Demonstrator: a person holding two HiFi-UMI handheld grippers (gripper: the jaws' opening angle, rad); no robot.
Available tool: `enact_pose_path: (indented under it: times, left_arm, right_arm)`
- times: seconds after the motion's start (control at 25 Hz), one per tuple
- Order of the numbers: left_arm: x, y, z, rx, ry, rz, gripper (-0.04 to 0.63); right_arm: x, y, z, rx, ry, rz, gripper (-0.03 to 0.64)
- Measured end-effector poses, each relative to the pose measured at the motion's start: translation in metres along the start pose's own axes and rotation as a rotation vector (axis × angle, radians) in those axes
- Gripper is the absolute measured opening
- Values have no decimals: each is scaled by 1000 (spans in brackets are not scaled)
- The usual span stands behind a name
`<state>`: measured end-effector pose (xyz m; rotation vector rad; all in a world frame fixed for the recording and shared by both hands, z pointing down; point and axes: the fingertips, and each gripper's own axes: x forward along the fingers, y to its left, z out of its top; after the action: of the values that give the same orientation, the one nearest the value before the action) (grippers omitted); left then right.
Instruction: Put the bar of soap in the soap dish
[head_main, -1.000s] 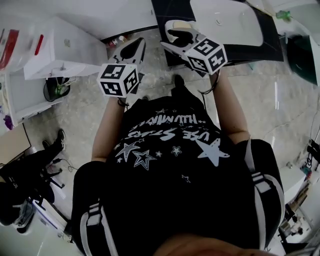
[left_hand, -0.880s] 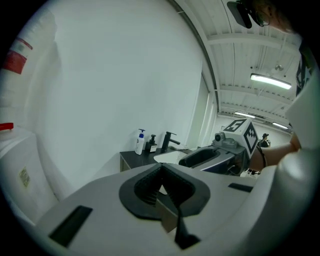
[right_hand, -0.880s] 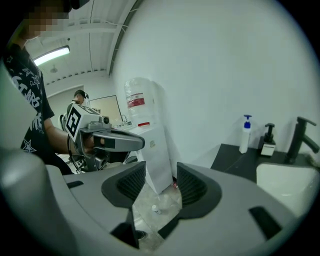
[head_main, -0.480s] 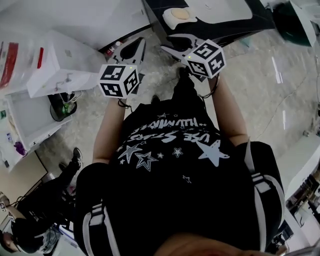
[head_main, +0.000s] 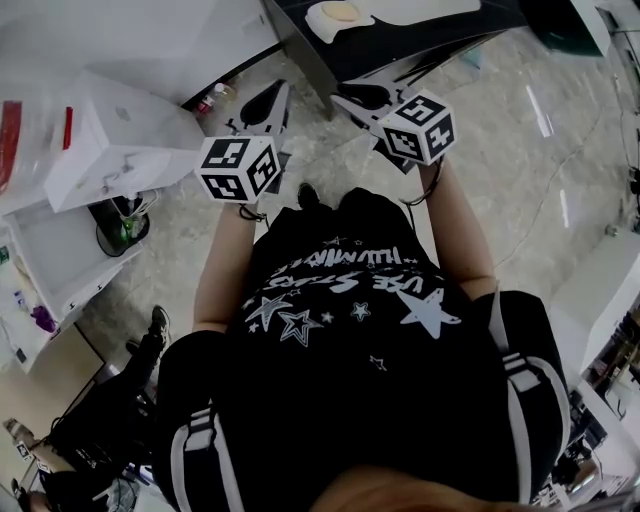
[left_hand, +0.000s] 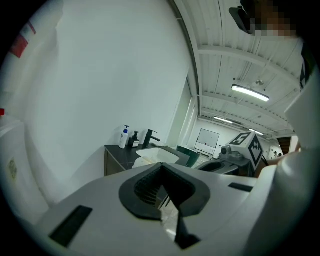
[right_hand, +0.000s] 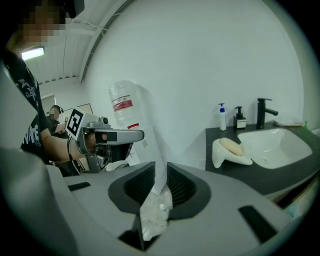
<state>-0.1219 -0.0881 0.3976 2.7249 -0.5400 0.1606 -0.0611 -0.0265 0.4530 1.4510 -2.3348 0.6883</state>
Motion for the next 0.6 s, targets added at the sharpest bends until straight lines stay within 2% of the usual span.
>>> enact_pose_path:
  times: [0.28,0.6]
  left_arm:
    - [-2,-21,-2,25,7,0,11]
    - [-13,-82,-7,55,0,-14,11]
  right_arm:
    - [-23,9,-7,39,-64,-4,52]
    - [-83,22,-22,107,-153,2,24]
